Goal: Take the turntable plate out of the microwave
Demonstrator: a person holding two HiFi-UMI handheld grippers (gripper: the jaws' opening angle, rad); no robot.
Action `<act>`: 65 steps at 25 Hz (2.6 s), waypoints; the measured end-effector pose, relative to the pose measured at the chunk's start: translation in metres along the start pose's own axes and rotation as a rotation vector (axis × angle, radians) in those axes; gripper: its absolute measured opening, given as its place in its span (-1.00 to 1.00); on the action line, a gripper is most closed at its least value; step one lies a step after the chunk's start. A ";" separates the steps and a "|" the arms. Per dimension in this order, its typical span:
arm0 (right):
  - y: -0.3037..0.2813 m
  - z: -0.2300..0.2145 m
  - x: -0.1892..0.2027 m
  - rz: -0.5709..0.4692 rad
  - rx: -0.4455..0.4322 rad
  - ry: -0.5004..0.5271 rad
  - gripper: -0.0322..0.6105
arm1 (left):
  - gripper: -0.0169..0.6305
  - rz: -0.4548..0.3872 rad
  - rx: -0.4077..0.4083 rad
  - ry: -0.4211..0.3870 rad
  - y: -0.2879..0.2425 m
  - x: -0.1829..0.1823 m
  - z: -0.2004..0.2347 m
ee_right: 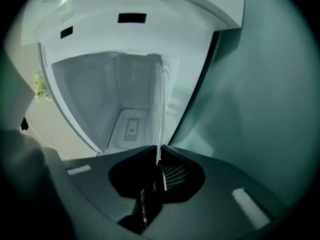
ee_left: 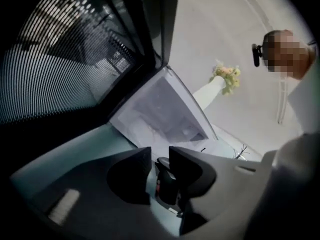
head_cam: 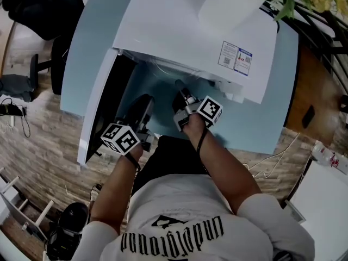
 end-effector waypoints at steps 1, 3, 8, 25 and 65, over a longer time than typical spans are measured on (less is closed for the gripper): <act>0.004 -0.001 0.000 0.003 0.001 0.000 -0.81 | -0.57 0.008 -0.001 0.038 -0.002 0.006 0.003; 0.014 -0.004 0.001 0.011 0.019 0.000 -0.81 | -0.47 0.021 0.003 0.118 -0.006 0.017 0.008; 0.039 -0.010 -0.002 0.042 0.072 0.043 -0.81 | -0.26 0.038 0.011 0.283 -0.018 0.039 0.020; 0.087 -0.018 0.000 0.172 0.093 0.093 -0.81 | -0.19 0.071 0.047 0.502 -0.068 0.053 0.060; 0.187 0.063 0.050 0.301 -0.087 0.235 -0.80 | -0.72 -0.094 0.233 0.653 0.035 0.039 -0.030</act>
Point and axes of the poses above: the fingertips, and each gripper's own axes: y backward along the fingers, z to its left, x out of its underside, the point moved 3 cm from there along y, backward along the fingers, and after that the axes turned 8 degrees about -z, right-handed, at the moved point
